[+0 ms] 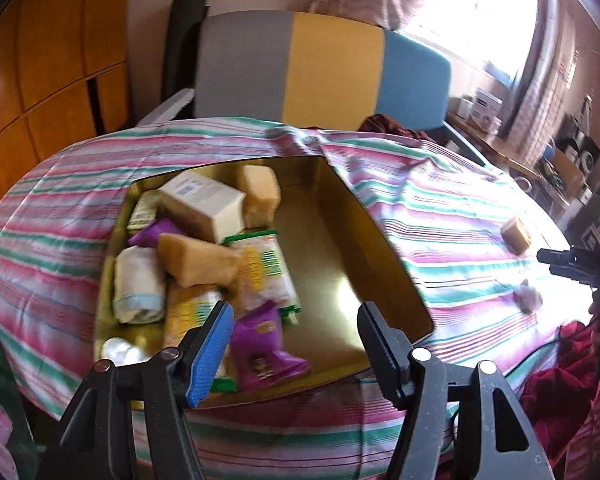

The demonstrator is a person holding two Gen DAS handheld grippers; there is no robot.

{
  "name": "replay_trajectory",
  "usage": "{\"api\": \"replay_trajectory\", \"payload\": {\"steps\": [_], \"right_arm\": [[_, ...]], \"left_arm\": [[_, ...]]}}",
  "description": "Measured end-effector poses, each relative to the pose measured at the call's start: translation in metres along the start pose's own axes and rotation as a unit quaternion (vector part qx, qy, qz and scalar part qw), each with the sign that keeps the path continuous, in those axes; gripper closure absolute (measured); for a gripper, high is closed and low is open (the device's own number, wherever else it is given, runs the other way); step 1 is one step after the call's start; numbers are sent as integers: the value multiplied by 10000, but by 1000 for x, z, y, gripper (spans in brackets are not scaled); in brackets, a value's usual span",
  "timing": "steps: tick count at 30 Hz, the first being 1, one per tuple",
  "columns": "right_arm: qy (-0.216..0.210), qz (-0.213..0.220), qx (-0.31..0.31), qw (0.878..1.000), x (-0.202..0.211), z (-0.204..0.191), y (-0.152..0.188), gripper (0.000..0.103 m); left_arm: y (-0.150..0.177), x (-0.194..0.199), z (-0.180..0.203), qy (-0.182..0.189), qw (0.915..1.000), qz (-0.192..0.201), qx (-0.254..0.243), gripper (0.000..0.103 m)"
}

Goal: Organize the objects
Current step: 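Move both grippers back toward the remaining items on the cloth, then grasp the plastic-wrapped white bundle with the right gripper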

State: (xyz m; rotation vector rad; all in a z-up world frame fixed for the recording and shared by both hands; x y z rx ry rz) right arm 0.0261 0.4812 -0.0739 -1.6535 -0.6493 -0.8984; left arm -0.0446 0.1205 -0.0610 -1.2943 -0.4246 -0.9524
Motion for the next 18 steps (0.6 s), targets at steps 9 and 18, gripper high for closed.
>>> {"api": "replay_trajectory", "payload": {"steps": [9, 18], "right_arm": [[315, -728, -175, 9967, -2, 62, 12, 12], [355, -1234, 352, 9911, -29, 60, 14, 12]], "left_arm": [[8, -13, 49, 392, 9981, -208, -429, 38], [19, -21, 68, 482, 9958, -425, -654, 38]]}}
Point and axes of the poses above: each gripper's, at about its wrist camera, not at the fingertips, and x roughly against the way its jaws point, z to its right, y to its underside, the point moved 6 cm from there along -x, roughly the way its jaws point, and after that the axes turned 13 degrees about x, right-handed, at the moved point
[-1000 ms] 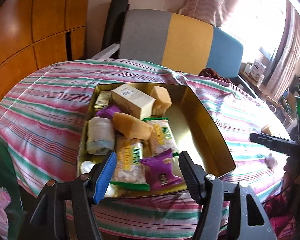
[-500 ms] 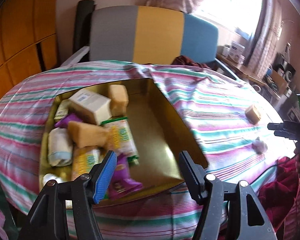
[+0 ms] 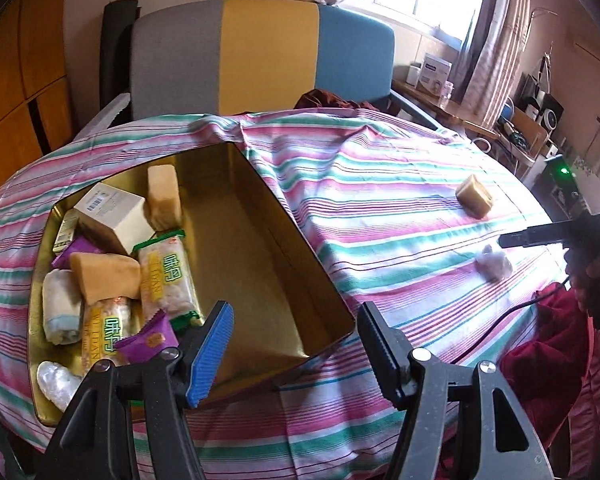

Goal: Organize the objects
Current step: 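Grasp the plastic-wrapped white bundle with the right gripper, then grasp the small yellow sponge cube with the left gripper while the right holds the bundle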

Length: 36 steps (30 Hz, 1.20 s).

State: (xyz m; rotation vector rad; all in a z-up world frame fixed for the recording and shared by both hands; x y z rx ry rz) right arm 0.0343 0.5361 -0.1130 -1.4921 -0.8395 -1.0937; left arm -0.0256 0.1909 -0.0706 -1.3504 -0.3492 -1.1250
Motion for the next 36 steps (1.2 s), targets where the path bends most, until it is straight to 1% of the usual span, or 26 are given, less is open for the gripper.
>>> {"api": "replay_trajectory", "payload": {"steps": [5, 6, 7, 8, 9, 10, 13, 15, 16, 17, 20, 22, 24, 25, 26, 29, 31, 32, 33, 36], "right_arm": [[107, -429, 308, 9985, -28, -8, -3, 16], [106, -543, 346, 9979, -32, -9, -2, 20], [53, -708, 392, 9967, -39, -11, 0, 28], [6, -857, 442, 9953, -45, -13, 2, 39], [-12, -964, 455, 9943, -49, -13, 4, 68], [-11, -934, 431, 9947, -48, -13, 3, 67], [-172, -519, 172, 9984, -34, -5, -1, 67], [-296, -188, -308, 9989, -23, 12, -2, 67], [-409, 104, -666, 9969, -15, 24, -2, 67], [-419, 344, -937, 9941, -7, 35, -2, 67], [-279, 974, -1624, 9815, 15, 62, 1, 67], [-127, 1344, -1939, 9717, 29, 75, 2, 67], [13, 1760, -2204, 9594, 45, 84, 6, 66], [33, 1910, -2297, 9543, 51, 88, 7, 66], [10, 2129, -2439, 9461, 59, 93, 11, 66], [-152, 2510, -2763, 9276, 70, 102, 18, 65], [-299, 2665, -2931, 9177, 73, 106, 19, 65], [-363, 2736, -2997, 9133, 74, 107, 21, 65], [-409, 2788, -3032, 9103, 75, 108, 22, 65], [-597, 2949, -3142, 9004, 78, 109, 23, 64]], "left_arm": [[-4, -5, 11, 57, 9999, -56, -103, 38], [-5, -7, 14, 67, 9999, -62, -142, 38], [-6, -8, 18, 90, 9998, -74, -180, 38], [-7, -9, 22, 113, 9997, -83, -200, 38], [-10, -11, 27, 150, 9995, -92, -245, 38], [-12, -12, 31, 170, 9994, -93, -287, 38], [-18, -19, 45, 274, 9988, -147, -390, 38], [-24, -24, 58, 349, 9981, -168, -470, 38], [-26, -27, 66, 388, 9975, -180, -555, 38], [-28, -31, 73, 421, 9970, -201, -616, 38], [-34, -45, 98, 561, 9949, -332, -770, 38], [-37, -56, 113, 585, 9936, -412, -873, 38], [-40, -71, 131, 606, 9917, -512, -1009, 38], [-40, -78, 141, 623, 9905, -572, -1086, 38], [-40, -85, 149, 652, 9891, -622, -1161, 38], [-42, -106, 180, 722, 9839, -731, -1462, 37], [-45, -122, 205, 831, 9792, -774, -1683, 32], [-46, -126, 213, 871, 9775, -786, -1752, 25], [-46, -132, 224, 916, 9753, -794, -1848, 21], [-48, -149, 259, 1121, 9673, -824, -2121, 21]]}}
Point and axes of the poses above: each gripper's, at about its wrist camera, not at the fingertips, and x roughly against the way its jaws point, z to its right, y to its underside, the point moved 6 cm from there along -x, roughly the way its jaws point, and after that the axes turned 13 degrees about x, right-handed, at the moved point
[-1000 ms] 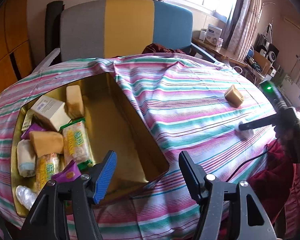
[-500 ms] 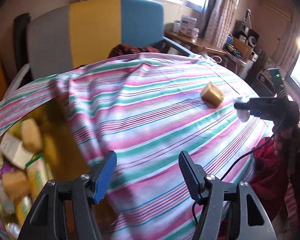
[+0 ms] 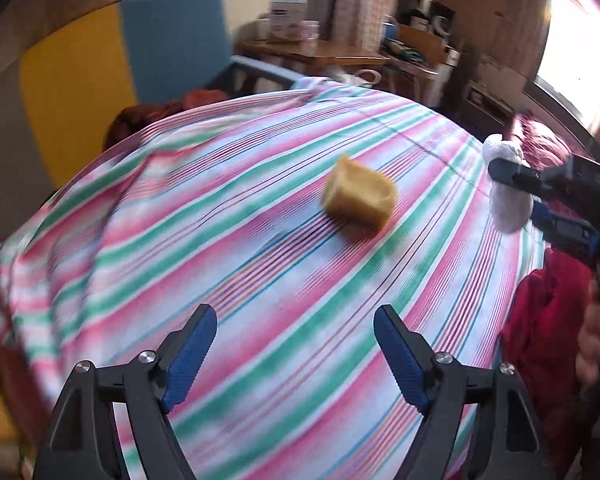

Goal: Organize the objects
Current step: 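Grasp the small yellow sponge cube with the left gripper while the right holds the bundle, then carry the sponge cube into the gold tray and open the left gripper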

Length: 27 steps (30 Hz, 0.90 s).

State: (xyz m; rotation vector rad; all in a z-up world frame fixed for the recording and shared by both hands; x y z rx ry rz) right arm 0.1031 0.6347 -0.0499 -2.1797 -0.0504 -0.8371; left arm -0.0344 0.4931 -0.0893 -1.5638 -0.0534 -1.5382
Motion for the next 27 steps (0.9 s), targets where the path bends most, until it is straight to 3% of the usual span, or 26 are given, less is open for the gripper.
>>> {"api": "replay_trajectory", "payload": {"steps": [10, 15, 19, 20, 21, 24, 27], "right_arm": [[-569, 249, -507, 9968, 8, 11, 0, 63], [-715, 334, -679, 9946, 11, 18, -1, 63], [-825, 341, -845, 9924, 10, 23, 0, 63], [-820, 340, -857, 9924, 10, 24, 0, 63], [-807, 350, -852, 9925, 10, 24, 0, 63], [-775, 351, -822, 9930, 10, 24, -1, 63], [-734, 289, -740, 9941, 7, 22, -1, 63]], "left_arm": [[-43, -77, 67, 240, 9967, -118, -770, 16], [-59, -100, 79, 394, 9962, -109, -767, 1], [-65, -129, 88, 164, 9946, -195, -1004, 2], [-65, -134, 87, 69, 9944, -175, -1036, 11], [-65, -138, 83, 42, 9951, -180, -970, 32], [-62, -128, 66, 308, 9977, -193, -571, 34], [-54, -106, 46, 285, 9988, -94, -378, 34]]}}
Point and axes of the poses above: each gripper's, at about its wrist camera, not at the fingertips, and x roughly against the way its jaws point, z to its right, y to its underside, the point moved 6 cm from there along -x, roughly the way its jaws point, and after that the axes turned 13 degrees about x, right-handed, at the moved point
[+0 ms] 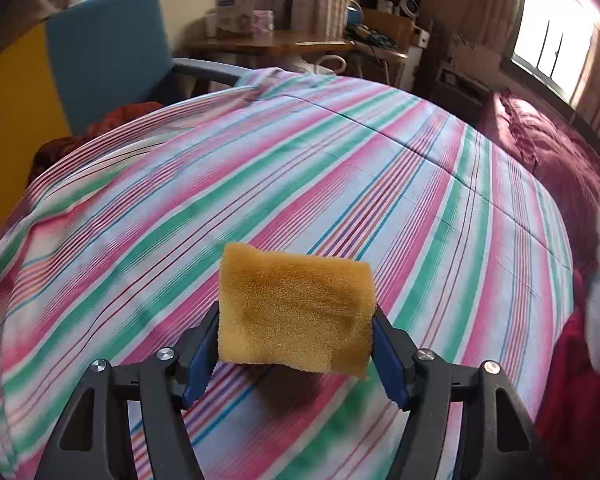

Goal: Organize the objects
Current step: 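Carry the sponge cube into the gold tray and open the left gripper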

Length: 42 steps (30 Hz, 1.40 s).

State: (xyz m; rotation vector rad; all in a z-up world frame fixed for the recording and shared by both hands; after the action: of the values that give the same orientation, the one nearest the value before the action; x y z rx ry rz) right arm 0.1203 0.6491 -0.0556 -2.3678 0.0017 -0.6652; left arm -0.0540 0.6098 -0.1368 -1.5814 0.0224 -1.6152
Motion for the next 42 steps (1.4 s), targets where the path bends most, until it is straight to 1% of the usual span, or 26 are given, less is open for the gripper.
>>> {"api": "replay_trajectory", "payload": {"steps": [4, 7, 9, 11, 13, 15, 17, 19, 21, 24, 26, 28, 29, 31, 34, 38, 42], "right_arm": [[42, -163, 293, 9994, -5, -8, 2, 62], [57, -517, 667, 9964, -17, -20, 7, 62], [29, -875, 1067, 9904, -27, -32, 15, 61], [213, -1047, 1485, 9831, -33, -43, 21, 61], [201, -1299, 1784, 9751, -41, -53, 29, 61], [319, -1561, 2002, 9667, -50, -56, 39, 61], [451, -1734, 2143, 9602, -57, -57, 45, 61], [493, -1863, 2252, 9551, -60, -58, 52, 61], [601, -1990, 2349, 9495, -63, -58, 58, 61], [762, -2116, 2431, 9436, -68, -56, 61, 61], [858, -2234, 2479, 9388, -71, -55, 63, 61], [956, -2437, 2550, 9308, -76, -54, 68, 61], [1027, -2563, 2623, 9246, -80, -54, 72, 61], [1093, -2682, 2735, 9172, -85, -57, 78, 61], [956, -2877, 2827, 9100, -93, -73, 88, 61], [798, -3005, 3180, 8956, -109, -97, 105, 61], [557, -2991, 3373, 8909, -128, -104, 122, 62]], "left_arm": [[26, 43, -39, -349, 9980, 90, 523, 34], [60, 75, -64, -800, 9940, 127, 732, 34], [82, 95, -75, -981, 9915, 164, 844, 34], [104, 114, -85, -1151, 9883, 221, 972, 34], [124, 132, -96, -1282, 9845, 304, 1155, 34], [139, 141, -100, -1369, 9827, 296, 1210, 34], [158, 148, -108, -1501, 9796, 314, 1298, 34], [170, 145, -111, -1538, 9780, 243, 1386, 34], [174, 147, -107, -1520, 9785, 447, 1323, 34], [173, 146, -103, -1484, 9793, 508, 1281, 34], [173, 145, -106, -1368, 9798, 531, 1356, 34], [173, 146, -108, -1293, 9799, 540, 1418, 34], [171, 145, -107, -1281, 9798, 552, 1432, 34], [173, 145, -107, -1276, 9797, 589, 1428, 34], [172, 144, -107, -1260, 9793, 591, 1467, 34], [172, 144, -108, -1231, 9793, 585, 1494, 34], [173, 143, -108, -1221, 9794, 593, 1498, 34]]}}
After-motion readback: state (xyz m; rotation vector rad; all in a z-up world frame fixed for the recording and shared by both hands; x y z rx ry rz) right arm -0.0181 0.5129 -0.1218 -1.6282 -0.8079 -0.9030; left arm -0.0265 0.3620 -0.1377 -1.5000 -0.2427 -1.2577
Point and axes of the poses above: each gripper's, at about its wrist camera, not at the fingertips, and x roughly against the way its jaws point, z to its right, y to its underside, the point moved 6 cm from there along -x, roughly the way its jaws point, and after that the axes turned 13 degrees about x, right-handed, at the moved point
